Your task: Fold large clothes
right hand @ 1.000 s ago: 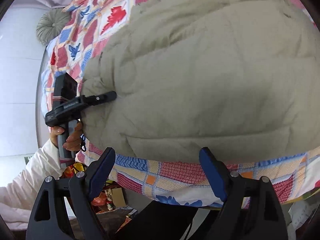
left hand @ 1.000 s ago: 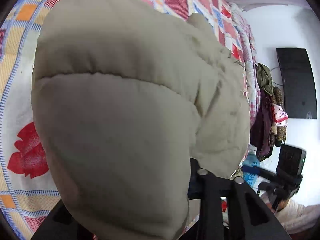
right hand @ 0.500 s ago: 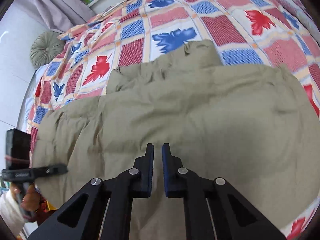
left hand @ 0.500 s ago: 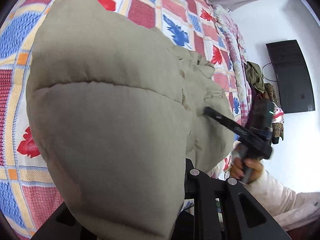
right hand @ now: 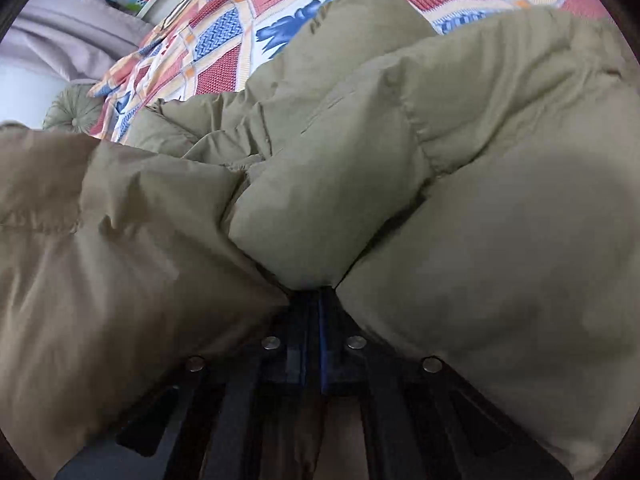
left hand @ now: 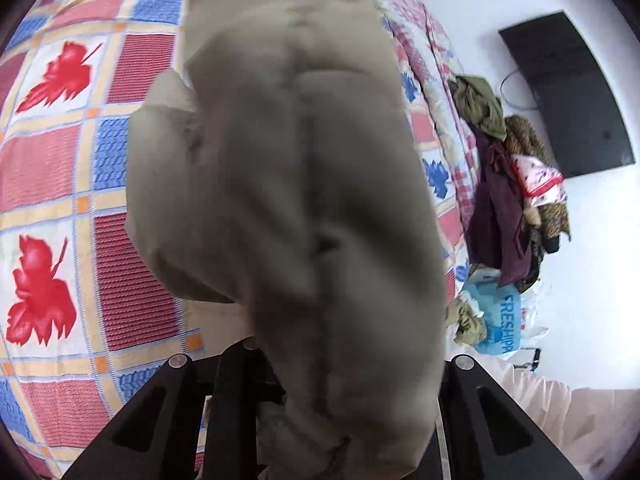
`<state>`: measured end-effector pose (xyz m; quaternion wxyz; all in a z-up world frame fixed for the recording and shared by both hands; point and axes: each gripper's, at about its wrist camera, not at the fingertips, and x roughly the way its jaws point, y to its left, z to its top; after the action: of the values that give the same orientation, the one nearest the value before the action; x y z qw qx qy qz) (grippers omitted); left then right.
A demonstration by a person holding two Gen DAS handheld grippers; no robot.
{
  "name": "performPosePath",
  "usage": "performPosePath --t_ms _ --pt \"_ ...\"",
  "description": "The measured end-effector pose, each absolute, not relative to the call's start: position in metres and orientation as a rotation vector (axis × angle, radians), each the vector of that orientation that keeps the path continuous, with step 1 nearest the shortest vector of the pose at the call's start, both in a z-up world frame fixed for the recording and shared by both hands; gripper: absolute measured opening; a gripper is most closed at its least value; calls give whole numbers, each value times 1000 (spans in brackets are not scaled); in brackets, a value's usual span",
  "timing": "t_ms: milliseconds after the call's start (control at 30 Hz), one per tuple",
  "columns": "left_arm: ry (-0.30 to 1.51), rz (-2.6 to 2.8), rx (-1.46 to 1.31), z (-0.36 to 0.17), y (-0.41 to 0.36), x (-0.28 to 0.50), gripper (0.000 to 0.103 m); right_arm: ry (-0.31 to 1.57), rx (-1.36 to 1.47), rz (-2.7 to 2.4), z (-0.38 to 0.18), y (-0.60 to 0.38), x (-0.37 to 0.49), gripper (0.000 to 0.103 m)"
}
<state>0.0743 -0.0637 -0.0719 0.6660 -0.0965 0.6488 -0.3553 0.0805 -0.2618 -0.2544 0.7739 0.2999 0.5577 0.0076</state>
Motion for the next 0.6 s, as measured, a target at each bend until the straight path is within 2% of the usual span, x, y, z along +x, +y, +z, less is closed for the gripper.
performPosePath --t_ms 67,233,267,300,367,600 --pt "1468 -785 -196 -69 -93 77 24 1203 699 29 -261 -268 81 0" --pt "1465 -800 -183 -63 -133 83 37 1217 817 92 -265 -284 79 0" --pt "1460 -827 -179 -62 -142 84 54 1220 841 104 -263 -290 78 0" --pt "1459 -862 -191 -63 -143 82 67 1215 857 109 -256 -298 75 0" --pt "1465 -902 -208 -66 -156 83 69 1181 860 110 -240 -314 65 4" --pt "1541 -1099 -315 -119 -228 78 69 1058 863 -63 -188 -395 -19 4"
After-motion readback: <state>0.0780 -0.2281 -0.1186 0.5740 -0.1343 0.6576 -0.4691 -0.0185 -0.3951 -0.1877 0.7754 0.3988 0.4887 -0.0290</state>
